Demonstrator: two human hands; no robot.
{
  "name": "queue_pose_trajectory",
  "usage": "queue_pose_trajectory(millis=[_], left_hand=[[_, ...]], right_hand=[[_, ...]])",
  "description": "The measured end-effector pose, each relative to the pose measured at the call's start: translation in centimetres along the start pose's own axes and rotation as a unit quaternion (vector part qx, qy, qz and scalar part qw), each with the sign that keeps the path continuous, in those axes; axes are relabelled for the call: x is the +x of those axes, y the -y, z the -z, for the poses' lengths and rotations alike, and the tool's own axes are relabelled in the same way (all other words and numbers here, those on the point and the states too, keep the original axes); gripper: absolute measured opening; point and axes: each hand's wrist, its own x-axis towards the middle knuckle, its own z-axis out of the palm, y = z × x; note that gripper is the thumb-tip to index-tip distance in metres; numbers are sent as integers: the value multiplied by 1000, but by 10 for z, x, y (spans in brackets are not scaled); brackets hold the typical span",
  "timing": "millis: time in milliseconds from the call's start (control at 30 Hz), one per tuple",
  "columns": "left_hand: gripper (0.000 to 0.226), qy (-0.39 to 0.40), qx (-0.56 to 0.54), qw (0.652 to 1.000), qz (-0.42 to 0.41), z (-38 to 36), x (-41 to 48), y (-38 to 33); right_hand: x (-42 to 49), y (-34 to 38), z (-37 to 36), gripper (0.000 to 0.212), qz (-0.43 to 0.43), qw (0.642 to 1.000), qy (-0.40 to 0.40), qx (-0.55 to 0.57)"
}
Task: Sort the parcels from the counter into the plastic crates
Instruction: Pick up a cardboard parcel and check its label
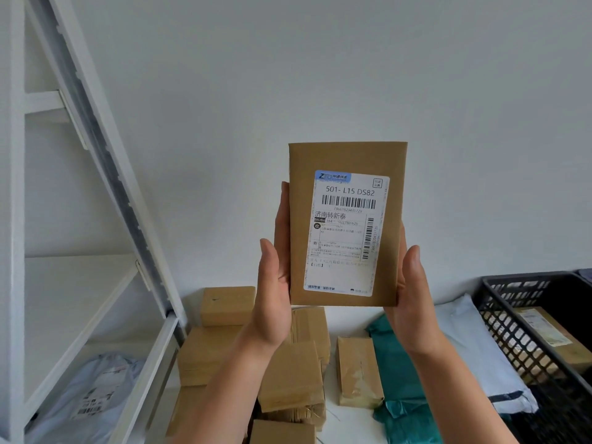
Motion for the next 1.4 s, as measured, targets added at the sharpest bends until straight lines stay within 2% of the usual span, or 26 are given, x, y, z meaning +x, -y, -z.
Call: queue_pose_trajectory(millis=[100, 400, 533, 633, 700, 833, 967, 1033, 1067, 1133, 1167, 1300, 1333, 1400], left_hand=[[98, -2, 3, 1000, -5, 0, -1, -1], [101, -4, 0, 1000, 16, 13, 3, 7], [96, -10, 11, 998, 60, 24, 11, 34], [71, 2, 33, 996, 86, 35, 15, 59], [65, 9, 40, 994, 101, 42, 16, 70], [67, 19, 67, 992, 110, 51, 19, 72], [83, -19, 78, 984, 157, 70, 32, 80], [78, 2, 86, 973, 214, 72, 36, 86], [67, 19, 89, 967, 239, 69, 37, 90], [43, 35, 80, 958, 275, 54, 36, 100], [38, 31, 66, 955, 286, 43, 33, 105], [31, -43, -28, 946, 320, -5, 26, 133], [30, -53, -50, 942, 328, -18, 23, 140], [29, -47, -76, 935, 343, -47, 16, 151]], right_hand=[[0, 2, -1, 105, -1, 1000, -2, 1], [4, -8, -4, 97, -8, 999, 30, -29], [11, -32, 1, 81, -75, 994, 68, -40], [12, -52, 0, 76, -127, 989, 67, -29], [12, -60, -2, 76, -145, 987, 60, -26], [13, -62, 1, 77, -164, 985, 44, -16], [6, -58, 29, 65, -253, 965, 59, 19], [-6, -57, 43, 61, -307, 948, 80, 15], [-15, -58, 51, 59, -330, 941, 76, 16], [-33, -64, 66, 59, -364, 931, 29, 25], [-43, -68, 74, 61, -372, 927, -13, 32], [-88, -76, 106, 68, -352, 895, -258, 92], [-99, -74, 110, 63, -343, 888, -291, 95], [-118, -67, 116, 57, -339, 884, -308, 91]])
